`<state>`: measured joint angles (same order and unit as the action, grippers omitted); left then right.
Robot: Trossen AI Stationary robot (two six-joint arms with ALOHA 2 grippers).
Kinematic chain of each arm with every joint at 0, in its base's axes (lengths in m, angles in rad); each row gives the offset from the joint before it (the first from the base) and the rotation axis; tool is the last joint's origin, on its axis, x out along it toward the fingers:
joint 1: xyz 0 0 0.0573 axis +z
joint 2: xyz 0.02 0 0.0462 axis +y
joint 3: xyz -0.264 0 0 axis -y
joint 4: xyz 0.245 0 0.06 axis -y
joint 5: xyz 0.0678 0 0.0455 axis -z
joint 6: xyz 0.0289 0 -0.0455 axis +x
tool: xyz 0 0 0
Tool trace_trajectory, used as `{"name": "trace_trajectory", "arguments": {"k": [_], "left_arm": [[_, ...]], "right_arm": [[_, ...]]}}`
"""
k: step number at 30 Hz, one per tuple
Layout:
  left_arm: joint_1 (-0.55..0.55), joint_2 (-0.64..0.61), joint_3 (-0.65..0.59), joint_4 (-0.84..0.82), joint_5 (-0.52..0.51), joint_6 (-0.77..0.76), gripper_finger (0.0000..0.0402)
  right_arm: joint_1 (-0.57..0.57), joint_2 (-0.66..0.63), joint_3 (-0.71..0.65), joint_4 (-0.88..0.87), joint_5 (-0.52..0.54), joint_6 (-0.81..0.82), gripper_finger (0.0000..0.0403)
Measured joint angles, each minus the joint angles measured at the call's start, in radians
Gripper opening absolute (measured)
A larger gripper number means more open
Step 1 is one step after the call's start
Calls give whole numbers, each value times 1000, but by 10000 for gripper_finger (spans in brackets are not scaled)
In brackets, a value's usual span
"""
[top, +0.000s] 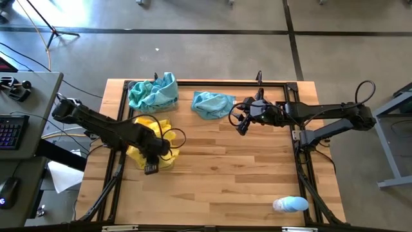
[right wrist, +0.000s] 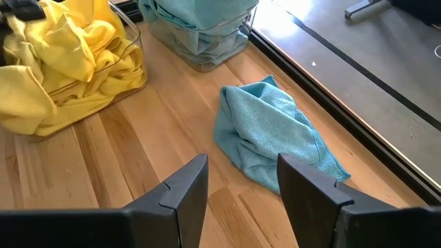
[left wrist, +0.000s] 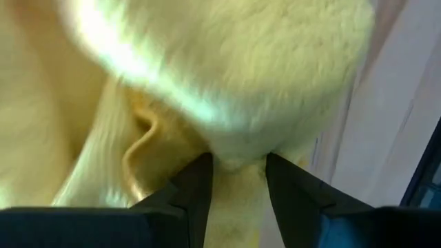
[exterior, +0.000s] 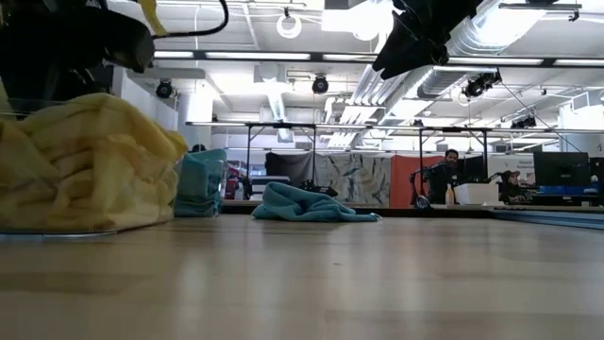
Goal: Sort microfiber towel by color & place in baskets
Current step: Put the yellow microfiber cloth into the bottom transparent bin
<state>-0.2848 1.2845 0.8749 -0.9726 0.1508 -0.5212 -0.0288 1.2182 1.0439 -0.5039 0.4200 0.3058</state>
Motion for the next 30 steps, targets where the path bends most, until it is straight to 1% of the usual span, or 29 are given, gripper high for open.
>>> {"name": "trace_trajectory", "arguments": {"k": [2,4,7,10,12,17,20,22,25,30], "left_arm": [[0,-12,34,-58,-22,-1,126],[0,-25,72,-112,-71,-1,126],[0,-55,127,-164,-180,20,126],[0,-94,163,-181,-302,67,126],[0,-124,166,-188,-362,92,126],[3,-196,166,-194,-437,159,126],[3,-246,165,-191,-457,206,126],[3,-287,152,-187,-458,227,126],[3,-359,114,-190,-449,236,126],[3,-487,50,-189,-428,237,126]], "right_arm": [[0,0,0,1,0,0,169],[0,0,0,20,-1,0,169],[0,14,1,72,-17,-1,169],[0,52,1,144,-78,-28,169],[0,86,1,195,-114,-38,169],[11,182,1,343,-184,-36,169],[22,239,21,459,-250,-42,169],[31,280,60,504,-271,-57,169],[48,361,166,504,-272,-98,169],[70,557,434,419,-271,-127,169]]}}
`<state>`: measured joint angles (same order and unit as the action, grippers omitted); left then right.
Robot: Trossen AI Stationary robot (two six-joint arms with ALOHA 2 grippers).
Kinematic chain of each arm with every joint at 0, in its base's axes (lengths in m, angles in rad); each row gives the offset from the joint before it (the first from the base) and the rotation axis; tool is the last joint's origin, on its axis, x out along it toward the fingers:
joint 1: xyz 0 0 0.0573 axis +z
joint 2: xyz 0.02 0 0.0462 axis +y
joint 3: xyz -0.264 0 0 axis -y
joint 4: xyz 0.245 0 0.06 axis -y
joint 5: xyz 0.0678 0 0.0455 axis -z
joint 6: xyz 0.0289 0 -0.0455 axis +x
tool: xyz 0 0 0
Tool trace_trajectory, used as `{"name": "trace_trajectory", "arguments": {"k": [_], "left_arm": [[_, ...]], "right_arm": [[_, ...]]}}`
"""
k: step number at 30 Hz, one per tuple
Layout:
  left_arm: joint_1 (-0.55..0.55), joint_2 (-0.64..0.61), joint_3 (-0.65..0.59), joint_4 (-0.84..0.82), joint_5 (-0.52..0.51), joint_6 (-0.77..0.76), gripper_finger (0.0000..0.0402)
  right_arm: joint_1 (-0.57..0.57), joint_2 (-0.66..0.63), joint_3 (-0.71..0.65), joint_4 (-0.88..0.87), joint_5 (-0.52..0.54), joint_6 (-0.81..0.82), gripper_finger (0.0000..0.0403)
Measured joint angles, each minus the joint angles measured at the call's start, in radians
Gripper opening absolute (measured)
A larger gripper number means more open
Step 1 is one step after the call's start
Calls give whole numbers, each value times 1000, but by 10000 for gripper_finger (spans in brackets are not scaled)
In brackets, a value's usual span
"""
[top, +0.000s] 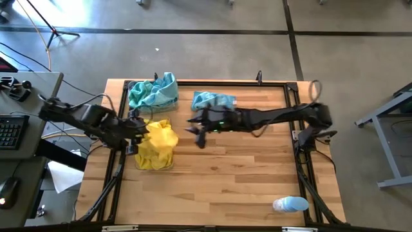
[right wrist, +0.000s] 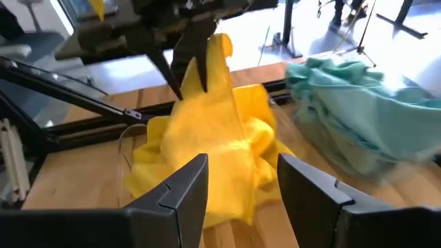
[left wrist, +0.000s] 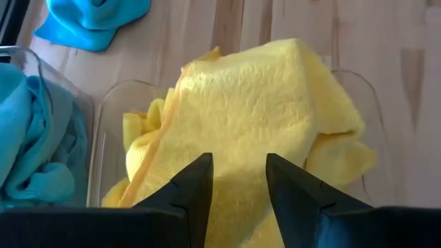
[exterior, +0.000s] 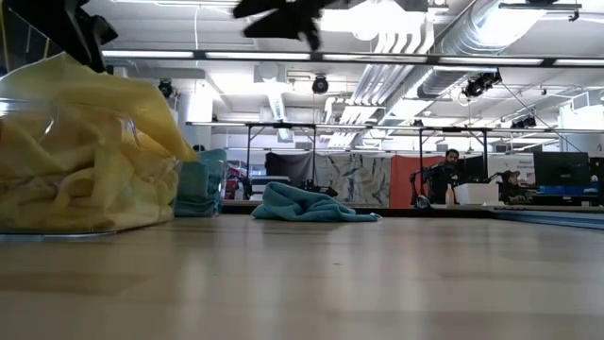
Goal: Sort microfiber towel by color & place in baskets
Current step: Put the yellow microfiber cloth into the bottom transparent bin
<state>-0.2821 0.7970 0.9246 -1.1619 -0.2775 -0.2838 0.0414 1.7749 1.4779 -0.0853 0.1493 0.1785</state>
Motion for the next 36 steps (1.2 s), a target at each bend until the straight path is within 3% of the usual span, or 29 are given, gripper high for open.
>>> {"name": "trace_trajectory", "arguments": {"k": [6,9,16,25,32,36], "left_arm": [[0,-149,-35,27,0,25,126],[0,-225,-62,115,0,60,126],[0,-321,-94,194,2,50,126],[0,-280,-93,119,33,-12,126],[0,-152,-93,-54,72,-39,114],[0,-53,-93,-64,86,-12,105]], "right_arm": [[21,290,379,-194,0,-6,169],[31,428,550,-232,0,-39,169],[32,658,857,-400,0,22,169],[39,570,831,-696,109,104,169],[47,576,829,-950,109,199,169],[52,608,829,-965,87,207,169]]}}
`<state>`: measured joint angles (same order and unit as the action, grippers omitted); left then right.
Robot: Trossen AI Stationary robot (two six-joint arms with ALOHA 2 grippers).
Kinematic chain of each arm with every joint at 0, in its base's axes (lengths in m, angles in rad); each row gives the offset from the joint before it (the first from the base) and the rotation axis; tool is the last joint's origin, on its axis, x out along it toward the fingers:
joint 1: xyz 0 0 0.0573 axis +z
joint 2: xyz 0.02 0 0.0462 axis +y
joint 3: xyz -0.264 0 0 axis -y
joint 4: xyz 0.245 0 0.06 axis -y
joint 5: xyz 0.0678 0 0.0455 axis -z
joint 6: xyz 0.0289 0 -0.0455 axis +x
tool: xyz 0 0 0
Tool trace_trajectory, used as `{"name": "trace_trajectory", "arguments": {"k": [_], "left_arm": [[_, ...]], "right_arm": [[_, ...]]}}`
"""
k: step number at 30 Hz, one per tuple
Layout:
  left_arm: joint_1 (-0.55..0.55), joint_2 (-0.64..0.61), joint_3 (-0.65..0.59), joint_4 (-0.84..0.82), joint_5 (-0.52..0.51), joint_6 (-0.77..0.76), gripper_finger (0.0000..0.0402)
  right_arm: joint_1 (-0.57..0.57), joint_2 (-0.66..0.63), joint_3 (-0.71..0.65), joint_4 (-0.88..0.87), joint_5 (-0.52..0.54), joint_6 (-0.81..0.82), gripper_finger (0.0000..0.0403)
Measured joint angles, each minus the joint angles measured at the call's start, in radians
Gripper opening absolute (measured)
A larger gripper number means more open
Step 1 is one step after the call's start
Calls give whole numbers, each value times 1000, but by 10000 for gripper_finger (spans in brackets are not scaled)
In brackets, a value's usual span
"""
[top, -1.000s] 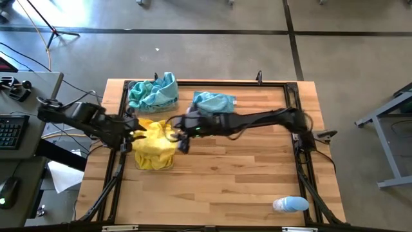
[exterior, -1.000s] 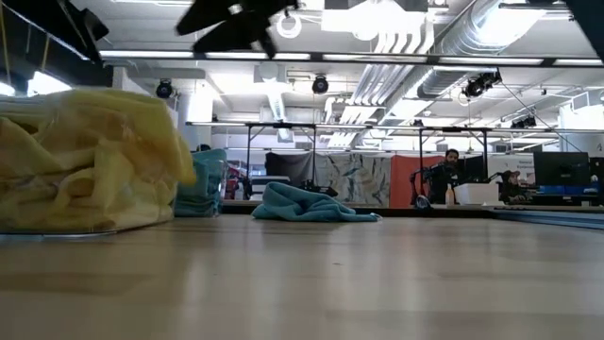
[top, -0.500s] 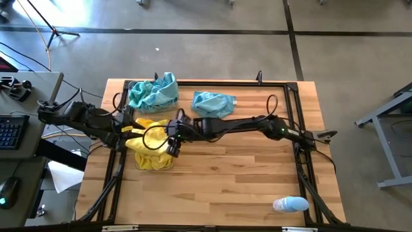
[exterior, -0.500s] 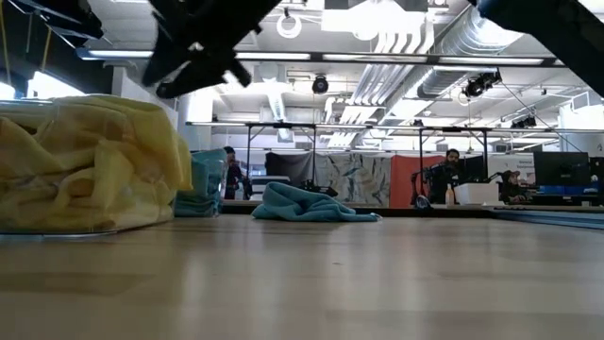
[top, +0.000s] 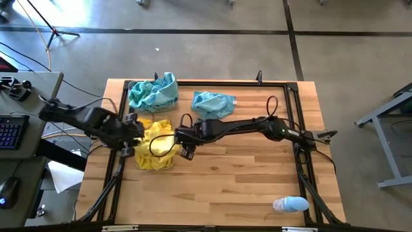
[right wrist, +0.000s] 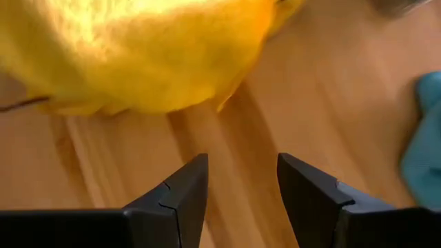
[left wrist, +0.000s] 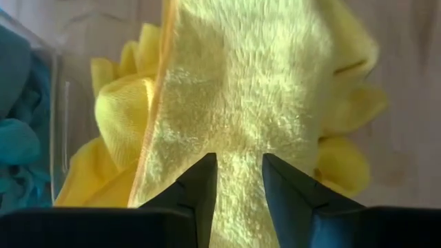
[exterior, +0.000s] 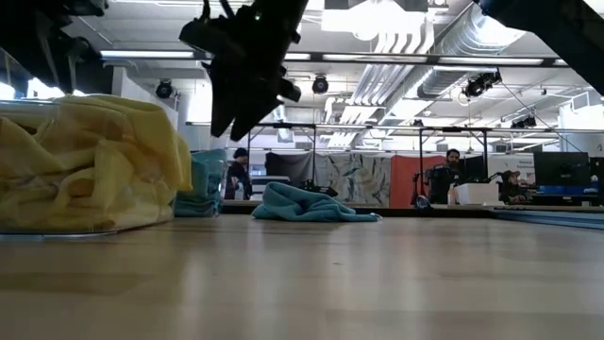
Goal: Sort microfiber towel by color & place in baskets
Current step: Put the yellow microfiber cloth into the bottom transparent bin
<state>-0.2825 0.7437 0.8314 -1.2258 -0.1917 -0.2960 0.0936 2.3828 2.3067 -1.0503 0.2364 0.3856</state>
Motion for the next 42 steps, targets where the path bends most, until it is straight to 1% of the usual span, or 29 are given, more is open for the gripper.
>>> {"name": "trace_trajectory", "arguments": {"k": [3,8,10,13,14,18,22,25,30,35,42], "left_arm": [[1,87,0,-1,0,35,101],[0,219,-1,5,0,52,99],[1,250,-23,44,6,79,99],[1,270,-103,165,64,107,99],[1,284,-106,163,86,106,99],[3,318,-105,166,88,92,99],[34,353,-105,180,157,106,99],[51,385,-120,191,182,107,99],[87,463,-157,215,274,107,99],[93,508,-157,214,280,104,99],[93,480,-153,210,262,67,99]], "right_arm": [[15,15,0,-9,-12,9,169],[44,22,-1,-6,0,12,169],[50,22,-1,-9,0,18,169],[60,22,-6,-19,5,39,169],[64,20,-19,-16,16,58,169],[98,18,-71,-37,26,128,169],[139,17,-98,-41,16,199,169],[165,17,-100,-61,21,252,169],[188,16,-99,-137,22,325,169],[203,16,-99,-214,39,377,169],[223,15,-99,-398,65,438,169]]}}
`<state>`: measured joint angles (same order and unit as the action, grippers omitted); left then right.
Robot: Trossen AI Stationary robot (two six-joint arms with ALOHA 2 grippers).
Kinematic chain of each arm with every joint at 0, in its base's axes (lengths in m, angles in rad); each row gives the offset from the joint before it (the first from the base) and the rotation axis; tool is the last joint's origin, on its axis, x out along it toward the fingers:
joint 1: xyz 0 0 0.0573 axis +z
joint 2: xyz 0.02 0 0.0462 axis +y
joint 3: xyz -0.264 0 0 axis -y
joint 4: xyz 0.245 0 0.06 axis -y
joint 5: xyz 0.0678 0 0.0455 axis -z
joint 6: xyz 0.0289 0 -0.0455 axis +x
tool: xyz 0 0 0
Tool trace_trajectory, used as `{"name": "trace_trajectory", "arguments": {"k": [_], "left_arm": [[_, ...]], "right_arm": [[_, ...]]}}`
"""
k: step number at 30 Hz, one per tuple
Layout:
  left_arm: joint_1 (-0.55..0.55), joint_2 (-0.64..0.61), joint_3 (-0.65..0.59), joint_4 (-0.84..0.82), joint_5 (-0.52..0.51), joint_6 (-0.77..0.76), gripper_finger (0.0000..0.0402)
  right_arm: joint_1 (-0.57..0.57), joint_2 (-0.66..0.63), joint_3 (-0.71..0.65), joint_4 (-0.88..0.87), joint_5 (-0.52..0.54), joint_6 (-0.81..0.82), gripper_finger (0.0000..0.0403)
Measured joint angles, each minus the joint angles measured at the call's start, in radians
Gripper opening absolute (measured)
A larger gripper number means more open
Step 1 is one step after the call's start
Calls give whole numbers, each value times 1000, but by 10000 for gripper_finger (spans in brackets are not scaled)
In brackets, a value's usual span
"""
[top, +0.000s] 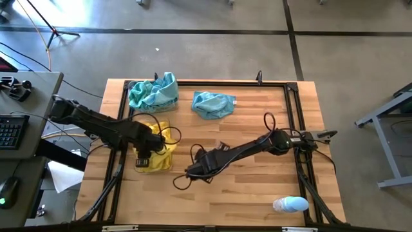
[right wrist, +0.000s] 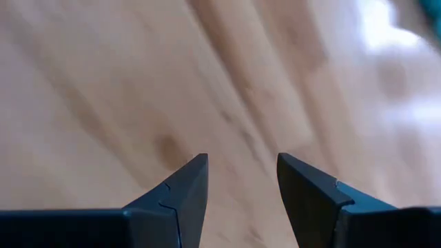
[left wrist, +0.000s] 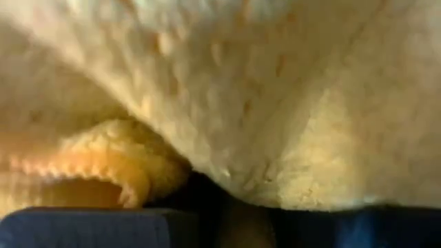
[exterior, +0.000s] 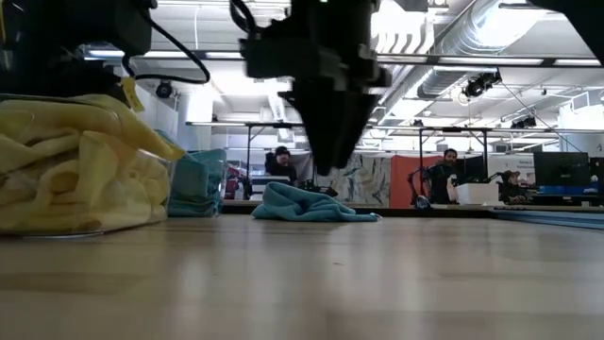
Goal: Sort microfiber towel by color & place in baskets
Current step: Put the yellow microfiber cloth into the bottom transparent bin
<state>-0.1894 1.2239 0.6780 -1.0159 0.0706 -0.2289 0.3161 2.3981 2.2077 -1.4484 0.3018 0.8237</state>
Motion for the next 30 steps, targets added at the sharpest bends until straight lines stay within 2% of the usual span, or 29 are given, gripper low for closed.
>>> {"name": "trace_trajectory", "arguments": {"k": [5,10,14,17,21,26,30], "left_arm": [[0,-55,46,-21,-43,-43,99],[0,-110,78,-51,-50,-91,99],[-1,-143,90,-74,-57,-110,99],[-1,-161,91,-79,-57,-119,99],[-1,-182,91,-87,-57,-163,99],[-1,-214,93,-88,-57,-232,99],[-1,-223,139,-87,-88,-275,99]], "right_arm": [[14,0,0,-131,71,62,169],[14,-1,-8,-105,90,6,169],[2,-22,-98,-88,88,12,169],[-3,-85,-230,26,68,14,169],[-1,-229,-480,211,46,62,169],[-15,-506,-838,626,57,57,169],[-42,-726,-1136,972,85,25,169]]}}
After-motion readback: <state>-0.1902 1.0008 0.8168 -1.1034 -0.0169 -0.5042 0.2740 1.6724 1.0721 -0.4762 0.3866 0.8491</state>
